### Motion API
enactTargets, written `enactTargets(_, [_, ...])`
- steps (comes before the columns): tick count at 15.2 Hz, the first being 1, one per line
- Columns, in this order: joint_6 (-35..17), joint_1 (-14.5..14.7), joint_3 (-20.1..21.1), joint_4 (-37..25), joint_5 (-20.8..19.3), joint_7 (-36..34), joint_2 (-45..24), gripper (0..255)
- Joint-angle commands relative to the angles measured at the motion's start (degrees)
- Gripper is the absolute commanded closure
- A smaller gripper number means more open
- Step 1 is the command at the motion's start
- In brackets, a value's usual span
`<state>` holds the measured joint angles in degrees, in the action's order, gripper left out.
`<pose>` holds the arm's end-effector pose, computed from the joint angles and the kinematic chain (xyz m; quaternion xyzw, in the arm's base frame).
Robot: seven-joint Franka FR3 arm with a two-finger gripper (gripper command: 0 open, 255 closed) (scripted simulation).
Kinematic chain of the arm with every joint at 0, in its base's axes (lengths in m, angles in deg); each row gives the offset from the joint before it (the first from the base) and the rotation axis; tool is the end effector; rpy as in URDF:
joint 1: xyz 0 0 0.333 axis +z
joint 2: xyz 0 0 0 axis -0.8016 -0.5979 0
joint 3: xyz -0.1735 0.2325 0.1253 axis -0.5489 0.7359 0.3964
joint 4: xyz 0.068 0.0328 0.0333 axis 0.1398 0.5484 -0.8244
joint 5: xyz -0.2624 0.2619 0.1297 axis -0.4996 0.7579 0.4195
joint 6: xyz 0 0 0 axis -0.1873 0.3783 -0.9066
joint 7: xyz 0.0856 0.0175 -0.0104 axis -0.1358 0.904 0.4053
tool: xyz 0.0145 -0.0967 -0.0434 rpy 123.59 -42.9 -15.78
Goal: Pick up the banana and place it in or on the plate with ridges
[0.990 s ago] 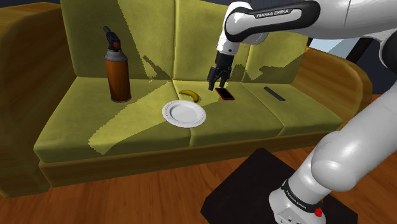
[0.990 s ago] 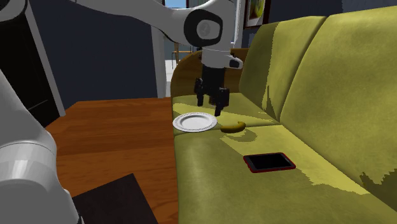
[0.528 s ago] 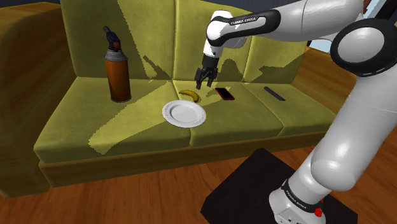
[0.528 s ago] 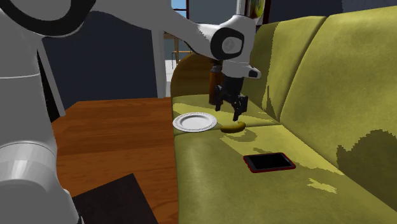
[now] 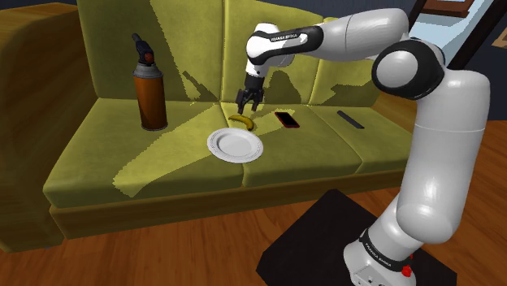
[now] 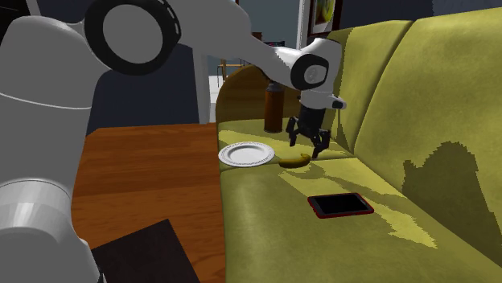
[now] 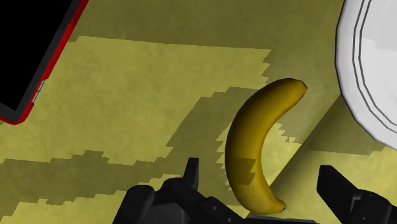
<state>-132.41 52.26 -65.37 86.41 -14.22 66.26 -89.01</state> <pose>0.6669 -0.0176 0.4156 -0.9970 -0.0490 0.0137 0.0586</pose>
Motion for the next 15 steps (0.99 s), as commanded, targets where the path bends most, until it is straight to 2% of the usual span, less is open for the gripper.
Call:
enactTargets(1, [-1.1,0.0,0.0,0.2,0.1,0.2,-0.9,0])
enactTargets(6, [-4.2,0.2,0.1,2.4,0.2,0.3,-1.7,0])
enactTargets(13, [-4.2,0.2,0.1,2.4,0.2,0.3,-1.7,0])
enactTargets(14, [-4.2,0.2,0.1,2.4,0.2,0.3,-1.7,255])
enactTargets(15, [-4.2,0.2,0.1,2.4,0.2,0.3,-1.7,255])
